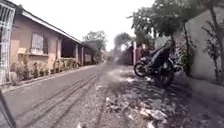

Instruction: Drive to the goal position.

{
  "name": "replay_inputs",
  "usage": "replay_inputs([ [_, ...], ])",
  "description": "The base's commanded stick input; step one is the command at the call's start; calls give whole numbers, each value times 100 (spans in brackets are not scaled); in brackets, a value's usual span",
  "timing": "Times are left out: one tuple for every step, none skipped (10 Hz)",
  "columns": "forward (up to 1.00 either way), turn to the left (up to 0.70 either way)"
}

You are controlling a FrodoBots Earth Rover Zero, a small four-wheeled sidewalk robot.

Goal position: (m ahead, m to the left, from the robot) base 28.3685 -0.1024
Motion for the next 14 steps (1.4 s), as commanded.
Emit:
replay_inputs([
  [70, 1],
  [70, 1],
  [70, 1],
  [70, 1],
  [70, 1],
  [70, 1],
  [70, 1],
  [70, 1],
  [70, 1],
  [70, 1],
  [70, 1],
  [70, 1],
  [70, 1],
  [70, 1],
])
